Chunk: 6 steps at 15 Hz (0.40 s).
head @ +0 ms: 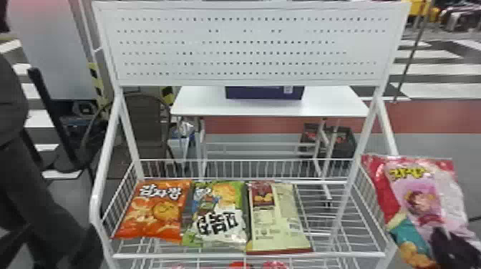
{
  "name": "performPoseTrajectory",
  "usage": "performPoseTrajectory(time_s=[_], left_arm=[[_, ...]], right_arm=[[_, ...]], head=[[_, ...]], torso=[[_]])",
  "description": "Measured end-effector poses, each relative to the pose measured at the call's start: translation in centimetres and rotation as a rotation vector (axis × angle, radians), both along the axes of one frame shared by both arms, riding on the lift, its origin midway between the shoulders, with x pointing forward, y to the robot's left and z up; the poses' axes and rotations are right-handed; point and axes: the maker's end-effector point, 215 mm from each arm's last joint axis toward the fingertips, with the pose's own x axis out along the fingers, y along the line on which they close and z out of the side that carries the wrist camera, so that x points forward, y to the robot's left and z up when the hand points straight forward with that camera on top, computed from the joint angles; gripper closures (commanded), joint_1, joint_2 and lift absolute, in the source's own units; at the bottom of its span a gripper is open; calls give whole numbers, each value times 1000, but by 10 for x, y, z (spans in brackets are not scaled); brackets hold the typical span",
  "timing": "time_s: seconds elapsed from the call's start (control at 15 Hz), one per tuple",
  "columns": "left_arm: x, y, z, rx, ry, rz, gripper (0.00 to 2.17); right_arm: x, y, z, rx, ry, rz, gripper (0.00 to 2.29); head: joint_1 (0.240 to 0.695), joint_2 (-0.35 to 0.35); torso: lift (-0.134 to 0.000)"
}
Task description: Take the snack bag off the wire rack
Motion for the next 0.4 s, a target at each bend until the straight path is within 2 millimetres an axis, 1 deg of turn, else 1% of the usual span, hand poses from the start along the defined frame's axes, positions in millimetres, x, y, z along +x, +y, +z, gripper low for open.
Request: performPoseTrajectory(time_s=[0.4], left_arm=[[-2,-1,1,-1,-4,-3,161]], right_arm=[[-1,0,2,5,-5,-1,2125]], head=[[499,0]], torso=[[0]])
